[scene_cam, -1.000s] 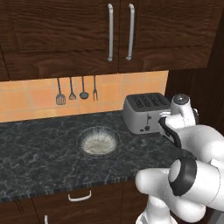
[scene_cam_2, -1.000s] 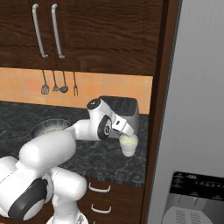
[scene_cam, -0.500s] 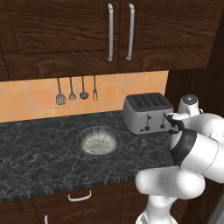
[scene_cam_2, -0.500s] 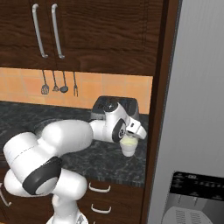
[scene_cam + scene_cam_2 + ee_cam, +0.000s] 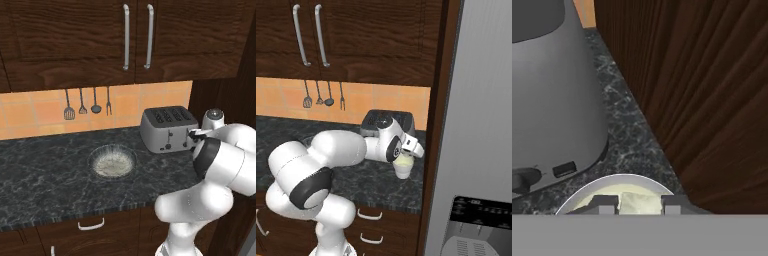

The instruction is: Grab a lemon wedge from the fridge and one ice cube from the ice bowl, and put them in the glass of lemonade.

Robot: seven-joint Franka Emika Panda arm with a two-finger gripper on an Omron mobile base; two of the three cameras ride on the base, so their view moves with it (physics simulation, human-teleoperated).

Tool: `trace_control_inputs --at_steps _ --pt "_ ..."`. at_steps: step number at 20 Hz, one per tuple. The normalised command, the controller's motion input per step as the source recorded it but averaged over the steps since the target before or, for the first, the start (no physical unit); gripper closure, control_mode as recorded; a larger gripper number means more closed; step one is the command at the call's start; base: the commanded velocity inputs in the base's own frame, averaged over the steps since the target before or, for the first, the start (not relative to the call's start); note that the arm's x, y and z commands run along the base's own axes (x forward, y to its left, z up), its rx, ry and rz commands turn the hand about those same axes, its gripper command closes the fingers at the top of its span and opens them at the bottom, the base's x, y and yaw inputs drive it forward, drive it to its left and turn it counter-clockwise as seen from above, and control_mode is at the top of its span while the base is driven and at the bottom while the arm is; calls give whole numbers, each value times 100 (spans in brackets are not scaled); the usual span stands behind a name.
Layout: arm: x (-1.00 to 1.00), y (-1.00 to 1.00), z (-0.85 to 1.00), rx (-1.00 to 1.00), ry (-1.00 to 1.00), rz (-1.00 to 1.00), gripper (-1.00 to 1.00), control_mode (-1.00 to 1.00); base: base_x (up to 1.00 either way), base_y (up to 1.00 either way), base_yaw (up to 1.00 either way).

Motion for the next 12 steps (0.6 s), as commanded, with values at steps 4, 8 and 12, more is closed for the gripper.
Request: trace_control_inputs --at_steps 4,8,12 --pt "-43 0 44 1 -1 0 -100 -100 0 0 0" --pt "-47 19 93 2 -7 1 -100 -100 0 0 0" --pt "-44 100 71 2 11 25 -100 -100 0 0 0"
